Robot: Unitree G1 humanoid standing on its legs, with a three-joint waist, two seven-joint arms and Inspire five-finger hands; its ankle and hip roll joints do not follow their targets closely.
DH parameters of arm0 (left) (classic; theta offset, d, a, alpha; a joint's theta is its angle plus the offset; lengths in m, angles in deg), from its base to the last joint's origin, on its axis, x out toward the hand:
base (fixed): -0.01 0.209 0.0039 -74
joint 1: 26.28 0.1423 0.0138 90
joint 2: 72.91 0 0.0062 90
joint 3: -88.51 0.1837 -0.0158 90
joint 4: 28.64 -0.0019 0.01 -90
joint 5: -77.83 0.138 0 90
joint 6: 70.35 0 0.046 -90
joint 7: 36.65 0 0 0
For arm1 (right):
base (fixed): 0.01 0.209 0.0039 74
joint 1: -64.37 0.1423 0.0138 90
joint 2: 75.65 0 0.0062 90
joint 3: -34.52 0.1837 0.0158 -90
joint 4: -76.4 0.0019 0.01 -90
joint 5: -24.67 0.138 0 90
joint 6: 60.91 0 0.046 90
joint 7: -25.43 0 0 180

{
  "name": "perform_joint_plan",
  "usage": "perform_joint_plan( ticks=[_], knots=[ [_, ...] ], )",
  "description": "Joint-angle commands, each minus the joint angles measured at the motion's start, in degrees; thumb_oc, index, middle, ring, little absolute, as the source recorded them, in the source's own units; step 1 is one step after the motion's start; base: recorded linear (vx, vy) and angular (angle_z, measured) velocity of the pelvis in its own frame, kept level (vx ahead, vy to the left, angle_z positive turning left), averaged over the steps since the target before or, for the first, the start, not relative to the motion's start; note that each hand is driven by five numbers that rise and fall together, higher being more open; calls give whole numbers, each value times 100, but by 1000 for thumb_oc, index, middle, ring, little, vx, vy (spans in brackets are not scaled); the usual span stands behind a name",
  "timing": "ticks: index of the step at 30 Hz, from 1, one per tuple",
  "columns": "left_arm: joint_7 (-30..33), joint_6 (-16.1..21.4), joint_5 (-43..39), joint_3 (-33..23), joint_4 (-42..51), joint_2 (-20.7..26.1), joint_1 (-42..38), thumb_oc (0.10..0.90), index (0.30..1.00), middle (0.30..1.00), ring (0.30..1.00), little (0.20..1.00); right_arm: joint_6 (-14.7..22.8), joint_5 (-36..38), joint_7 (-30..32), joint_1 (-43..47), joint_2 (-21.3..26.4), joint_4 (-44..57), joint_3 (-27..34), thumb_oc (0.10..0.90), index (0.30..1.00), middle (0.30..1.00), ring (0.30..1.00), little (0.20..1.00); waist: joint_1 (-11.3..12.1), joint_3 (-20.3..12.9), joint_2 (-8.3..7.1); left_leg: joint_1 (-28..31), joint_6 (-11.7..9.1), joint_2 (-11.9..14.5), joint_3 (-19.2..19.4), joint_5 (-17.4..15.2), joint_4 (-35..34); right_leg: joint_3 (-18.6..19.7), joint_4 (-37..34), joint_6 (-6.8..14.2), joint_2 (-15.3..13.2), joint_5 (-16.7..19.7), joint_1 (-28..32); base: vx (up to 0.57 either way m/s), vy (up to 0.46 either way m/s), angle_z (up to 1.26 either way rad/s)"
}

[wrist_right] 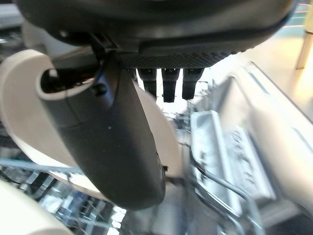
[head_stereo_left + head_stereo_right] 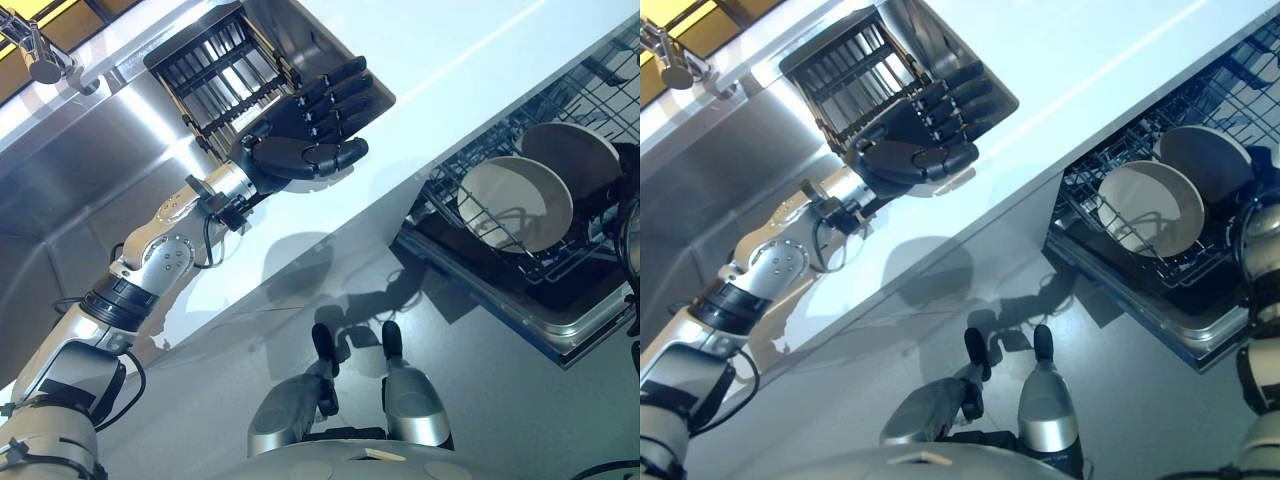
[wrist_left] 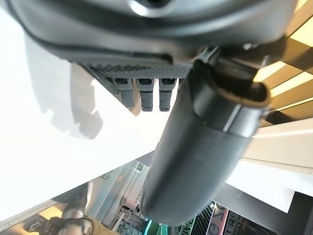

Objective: Pick up plates and place into dishwasher.

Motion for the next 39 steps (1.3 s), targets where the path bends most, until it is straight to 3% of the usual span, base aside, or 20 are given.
perform_joint_plan(
  ticks=[1, 12, 23, 29, 30, 31, 32, 39],
  knots=[
    [-364, 76, -14, 14, 414, -371, 34, 800, 900, 900, 900, 900, 46, 135, 653, 119, 616, 775, 134, 800, 900, 900, 900, 900, -137, -379, -84, 287, -326, 68, 266, -515, 59, 181, 764, 136, 282, -311, -510, 44, 29, -3],
    [-385, 12, -135, -129, 418, -340, 278, 800, 900, 900, 900, 900, 327, 276, 1219, -512, 852, 1457, 997, 800, 900, 900, 900, 900, -247, -561, -166, 393, -284, 57, 311, -580, 22, 263, 735, 165, 333, -351, -429, 44, 23, -6],
    [-446, 110, -138, -90, 341, -410, 449, 800, 900, 900, 900, 900, -26, 250, 1817, -781, 1066, 1445, 1424, 800, 900, 900, 900, 900, -292, -754, -210, 511, -273, 61, 344, -620, 16, 293, 706, 175, 375, -402, -281, 38, 16, -2],
    [-483, 91, -155, -121, 324, -447, 510, 800, 900, 900, 900, 900, -95, 158, 1447, -967, 1004, 1431, 1405, 800, 900, 900, 900, 900, -291, -807, -231, 538, -270, 67, 345, -621, 20, 283, 722, 173, 371, -422, -253, 0, 0, 0],
    [-514, 62, -169, -147, 319, -453, 523, 800, 900, 900, 900, 900, -68, 132, 1145, -1048, 945, 1448, 1362, 800, 900, 900, 900, 900, -282, -825, -238, 544, -269, 70, 342, -621, 25, 275, 723, 171, 368, -427, -244, 0, 0, 0],
    [-522, 49, -171, -149, 301, -462, 509, 800, 900, 900, 900, 900, -14, 69, 987, -1064, 908, 1425, 1318, 333, 500, 500, 500, 433, -278, -827, -242, 549, -268, 71, 340, -623, 27, 272, 723, 169, 366, -430, -236, 0, 0, 0],
    [-523, 45, -168, -150, 295, -465, 503, 800, 900, 900, 900, 900, -6, 27, 875, -1065, 892, 1414, 1294, 100, 300, 300, 300, 200, -276, -826, -244, 551, -267, 72, 337, -624, 28, 270, 724, 169, 365, -433, -233, 0, 0, 0],
    [-426, -68, -179, -184, 334, -497, 421, 800, 900, 900, 900, 900, -31, -174, 108, -1162, 510, 1479, 894, 100, 300, 300, 300, 200, -267, -788, -269, 579, -270, 108, 381, -618, 47, 244, 728, 150, 352, -436, -209, 0, 0, 0]
  ],
)
